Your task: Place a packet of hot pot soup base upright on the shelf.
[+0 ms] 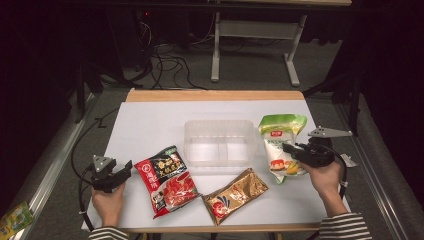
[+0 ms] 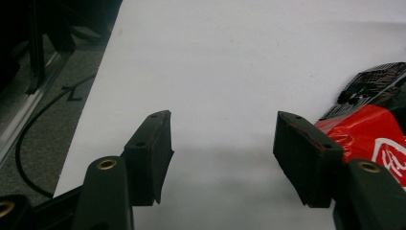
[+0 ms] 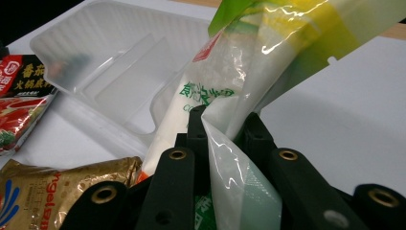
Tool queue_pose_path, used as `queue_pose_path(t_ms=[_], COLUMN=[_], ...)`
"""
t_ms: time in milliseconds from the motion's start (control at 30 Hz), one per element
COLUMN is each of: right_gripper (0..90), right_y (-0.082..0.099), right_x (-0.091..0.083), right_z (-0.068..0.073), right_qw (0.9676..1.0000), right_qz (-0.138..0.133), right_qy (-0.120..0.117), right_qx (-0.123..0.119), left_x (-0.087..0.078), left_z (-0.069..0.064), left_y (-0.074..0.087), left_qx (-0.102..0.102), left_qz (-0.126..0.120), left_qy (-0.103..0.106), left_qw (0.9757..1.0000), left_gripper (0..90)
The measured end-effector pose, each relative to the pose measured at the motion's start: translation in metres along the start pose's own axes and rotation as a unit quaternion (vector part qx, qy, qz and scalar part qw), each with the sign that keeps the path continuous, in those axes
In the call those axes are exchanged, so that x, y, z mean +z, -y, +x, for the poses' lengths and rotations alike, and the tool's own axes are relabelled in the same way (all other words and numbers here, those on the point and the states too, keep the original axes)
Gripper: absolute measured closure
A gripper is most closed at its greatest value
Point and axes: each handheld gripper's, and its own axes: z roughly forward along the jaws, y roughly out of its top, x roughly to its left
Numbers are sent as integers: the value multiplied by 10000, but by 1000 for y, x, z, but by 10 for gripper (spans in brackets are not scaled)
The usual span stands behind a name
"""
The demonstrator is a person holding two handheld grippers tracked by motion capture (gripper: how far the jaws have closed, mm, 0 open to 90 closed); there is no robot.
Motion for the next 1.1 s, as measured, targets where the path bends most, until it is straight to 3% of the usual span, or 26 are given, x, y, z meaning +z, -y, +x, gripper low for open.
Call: queue_pose_path(t_ms=[533, 1100], right_gripper=[790, 792], right_y=[-16, -29], right_x=[-5, 2], right_z=[16, 32], right_qw=[9996, 9986], right_qz=[-185, -283], right_qy=[-86, -167], right_qx=[-188, -408], left_x=[0, 0], left_z=[0, 0], left_y=[0, 0], left_qx=[-7, -7], left_qz=[4, 0], left_qy=[-1, -11], left_qw=[10000, 10000], left_gripper=[389, 390])
